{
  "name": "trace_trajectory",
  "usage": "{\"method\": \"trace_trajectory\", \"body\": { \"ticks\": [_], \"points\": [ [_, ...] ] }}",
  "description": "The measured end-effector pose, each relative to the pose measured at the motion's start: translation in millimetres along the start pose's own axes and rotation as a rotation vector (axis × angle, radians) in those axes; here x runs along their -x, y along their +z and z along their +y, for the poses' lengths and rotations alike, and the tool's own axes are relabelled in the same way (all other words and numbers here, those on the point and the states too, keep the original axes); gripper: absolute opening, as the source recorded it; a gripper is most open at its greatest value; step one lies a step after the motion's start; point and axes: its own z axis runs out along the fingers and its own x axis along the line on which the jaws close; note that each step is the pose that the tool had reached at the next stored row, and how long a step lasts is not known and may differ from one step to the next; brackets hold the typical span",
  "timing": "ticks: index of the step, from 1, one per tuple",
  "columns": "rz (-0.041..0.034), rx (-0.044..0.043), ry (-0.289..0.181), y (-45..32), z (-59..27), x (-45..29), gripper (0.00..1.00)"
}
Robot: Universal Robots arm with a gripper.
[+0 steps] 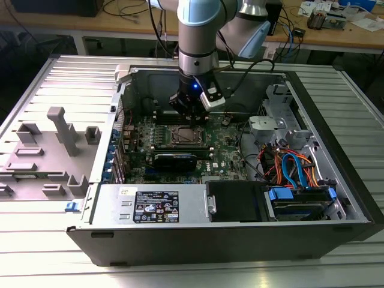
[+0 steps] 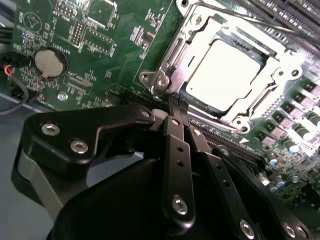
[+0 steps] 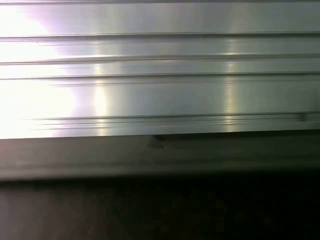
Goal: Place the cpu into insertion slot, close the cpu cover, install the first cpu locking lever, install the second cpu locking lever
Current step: 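Install the first cpu locking lever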
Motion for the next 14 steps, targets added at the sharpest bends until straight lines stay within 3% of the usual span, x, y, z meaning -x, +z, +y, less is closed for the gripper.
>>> {"method": "trace_trajectory", "body": {
  "ticks": [6,9,14],
  "points": [
    [0.0008,-0.0084,0.000,-13.9,-0.7,0.3,0.11],
    [0.0007,-0.0169,-0.001,-14.0,-4.1,0.4,0.11],
    [0.0008,-0.0164,-0.022,-14.0,-7.2,0.5,0.11]
  ]
}}
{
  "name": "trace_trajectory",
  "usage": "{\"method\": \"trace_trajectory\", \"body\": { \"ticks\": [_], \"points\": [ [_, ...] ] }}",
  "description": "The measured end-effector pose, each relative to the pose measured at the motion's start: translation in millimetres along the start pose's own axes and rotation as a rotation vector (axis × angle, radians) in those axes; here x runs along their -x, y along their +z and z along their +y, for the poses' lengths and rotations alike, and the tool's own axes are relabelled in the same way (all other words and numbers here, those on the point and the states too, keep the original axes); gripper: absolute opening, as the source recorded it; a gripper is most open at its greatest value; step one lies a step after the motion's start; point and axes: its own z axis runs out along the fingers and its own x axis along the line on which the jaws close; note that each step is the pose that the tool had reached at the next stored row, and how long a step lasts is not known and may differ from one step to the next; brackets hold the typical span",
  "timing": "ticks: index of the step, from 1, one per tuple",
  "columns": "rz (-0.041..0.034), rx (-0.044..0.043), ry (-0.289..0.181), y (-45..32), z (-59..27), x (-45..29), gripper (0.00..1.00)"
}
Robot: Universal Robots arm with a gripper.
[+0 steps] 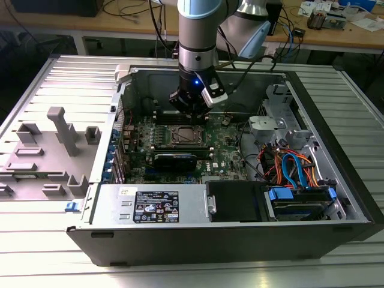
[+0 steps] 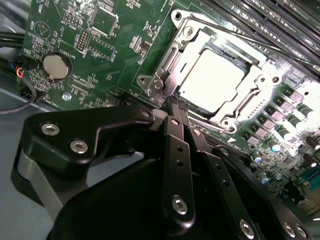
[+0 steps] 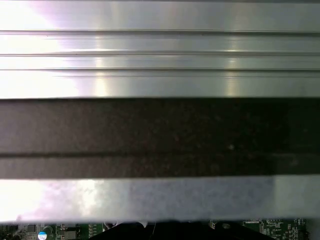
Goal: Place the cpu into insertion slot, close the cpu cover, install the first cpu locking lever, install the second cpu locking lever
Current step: 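Install the first cpu locking lever, then install the second cpu locking lever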
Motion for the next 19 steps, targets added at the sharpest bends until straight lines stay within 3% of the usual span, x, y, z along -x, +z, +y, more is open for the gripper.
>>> {"method": "trace_trajectory", "body": {
  "ticks": [12,19],
  "points": [
    [0.0000,0.0001,-0.001,0.0,-0.7,0.0,0.11],
    [0.0000,-0.0004,0.000,0.1,-11.0,-0.1,0.11]
  ]
}}
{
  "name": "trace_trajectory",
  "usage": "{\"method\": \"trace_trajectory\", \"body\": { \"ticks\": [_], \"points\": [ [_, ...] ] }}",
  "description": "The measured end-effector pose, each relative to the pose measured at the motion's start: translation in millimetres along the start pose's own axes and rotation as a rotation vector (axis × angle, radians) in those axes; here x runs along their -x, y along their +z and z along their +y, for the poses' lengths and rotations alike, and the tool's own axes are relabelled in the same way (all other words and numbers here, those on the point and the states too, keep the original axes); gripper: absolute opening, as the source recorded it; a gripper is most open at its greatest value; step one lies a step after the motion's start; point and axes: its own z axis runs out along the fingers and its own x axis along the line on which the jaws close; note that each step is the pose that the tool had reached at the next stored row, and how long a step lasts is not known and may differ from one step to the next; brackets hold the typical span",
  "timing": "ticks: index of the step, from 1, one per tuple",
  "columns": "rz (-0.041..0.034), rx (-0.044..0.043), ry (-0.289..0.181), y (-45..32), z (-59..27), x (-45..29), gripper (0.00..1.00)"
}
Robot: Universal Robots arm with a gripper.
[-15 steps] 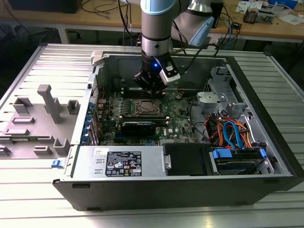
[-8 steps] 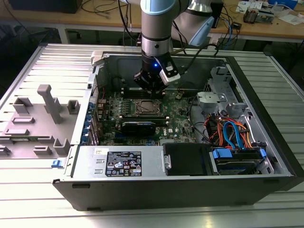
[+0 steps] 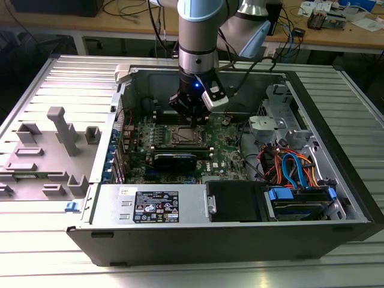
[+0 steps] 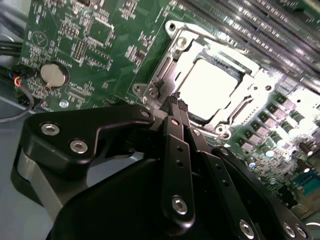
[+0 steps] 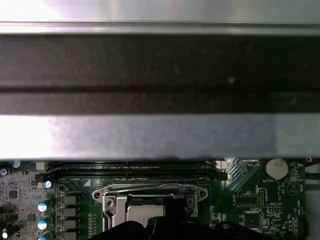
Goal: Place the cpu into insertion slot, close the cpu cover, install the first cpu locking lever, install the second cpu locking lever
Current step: 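Install the second cpu locking lever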
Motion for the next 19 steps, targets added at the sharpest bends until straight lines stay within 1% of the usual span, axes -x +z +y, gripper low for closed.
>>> {"method": "trace_trajectory", "body": {
  "ticks": [1,3,4,7,8,9,14,19],
  "points": [
    [0.0000,0.0000,0.000,-0.2,-1.3,-0.1,0.11],
    [0.0000,-0.0049,0.000,-2.0,-1.5,0.0,0.11],
    [0.0001,-0.0065,0.000,-4.1,-1.5,0.1,0.11],
    [-0.0001,-0.0072,0.000,-13.1,-1.9,0.4,0.11],
    [0.0000,-0.0079,0.000,-14.3,-2.1,0.4,0.11],
    [-0.0001,-0.0079,0.000,-14.5,-2.9,0.5,0.11],
    [-0.0001,-0.0081,0.000,-14.3,-13.5,0.5,0.11],
    [-0.0001,-0.0082,0.000,-14.3,-20.7,0.6,0.11]
  ]
}}
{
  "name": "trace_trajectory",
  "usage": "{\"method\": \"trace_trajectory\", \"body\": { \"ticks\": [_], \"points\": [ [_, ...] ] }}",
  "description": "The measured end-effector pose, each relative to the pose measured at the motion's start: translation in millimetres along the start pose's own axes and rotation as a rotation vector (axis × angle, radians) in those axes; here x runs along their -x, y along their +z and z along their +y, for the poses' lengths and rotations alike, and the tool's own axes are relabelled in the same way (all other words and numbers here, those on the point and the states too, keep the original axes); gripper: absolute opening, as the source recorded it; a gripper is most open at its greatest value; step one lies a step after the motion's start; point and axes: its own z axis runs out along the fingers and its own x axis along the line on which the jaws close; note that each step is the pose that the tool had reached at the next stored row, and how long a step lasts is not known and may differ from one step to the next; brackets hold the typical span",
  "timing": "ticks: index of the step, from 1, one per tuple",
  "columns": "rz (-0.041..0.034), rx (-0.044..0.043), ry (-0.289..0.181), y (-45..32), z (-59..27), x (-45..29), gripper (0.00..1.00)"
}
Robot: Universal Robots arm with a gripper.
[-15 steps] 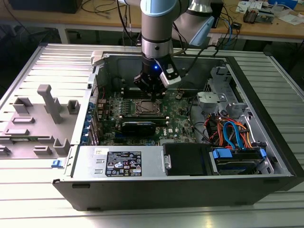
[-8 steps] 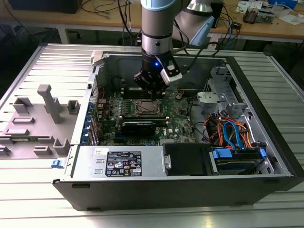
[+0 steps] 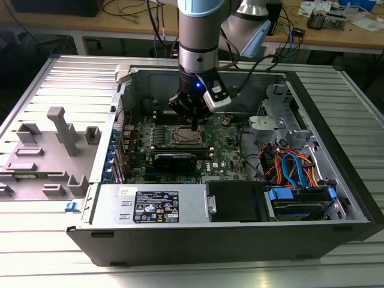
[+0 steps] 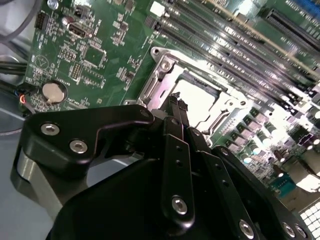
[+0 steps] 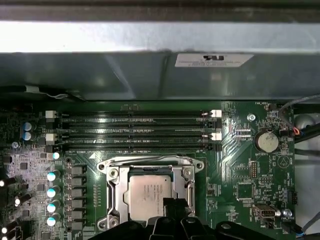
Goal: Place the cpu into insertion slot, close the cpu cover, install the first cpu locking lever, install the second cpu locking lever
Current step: 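Install the second cpu locking lever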
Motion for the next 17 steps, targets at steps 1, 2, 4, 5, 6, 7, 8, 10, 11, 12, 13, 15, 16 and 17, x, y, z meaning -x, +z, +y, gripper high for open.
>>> {"method": "trace_trajectory", "body": {
  "ticks": [1,2,4,5,6,7,8,10,11,12,13,15,16,17],
  "points": [
    [0.0000,0.0000,0.000,0.0,-2.4,0.0,0.11],
    [0.0000,0.0000,0.000,0.1,-3.4,0.0,0.11],
    [0.0000,-0.0001,0.000,0.1,-5.7,0.0,0.11],
    [0.0000,-0.0001,0.000,0.1,-5.8,0.0,0.11],
    [0.0000,-0.0001,0.000,0.1,-5.8,0.0,0.11],
    [0.0000,-0.0001,0.000,0.1,-6.6,0.0,0.11],
    [0.0000,-0.0001,0.000,0.1,-7.4,0.0,0.11],
    [0.0000,-0.0001,0.000,0.1,-7.4,0.0,0.11],
    [0.0000,-0.0001,0.000,0.1,-7.4,0.0,0.11],
    [0.0000,-0.0001,0.000,0.1,-7.4,0.0,0.11],
    [0.0000,-0.0001,0.000,0.1,-7.4,0.0,0.11],
    [0.0000,-0.0001,0.000,0.1,-7.5,0.0,0.11],
    [0.0000,-0.0001,0.000,0.1,-7.5,0.0,0.11],
    [0.0000,-0.0001,0.000,0.1,-7.5,0.0,0.11]
  ]
}}
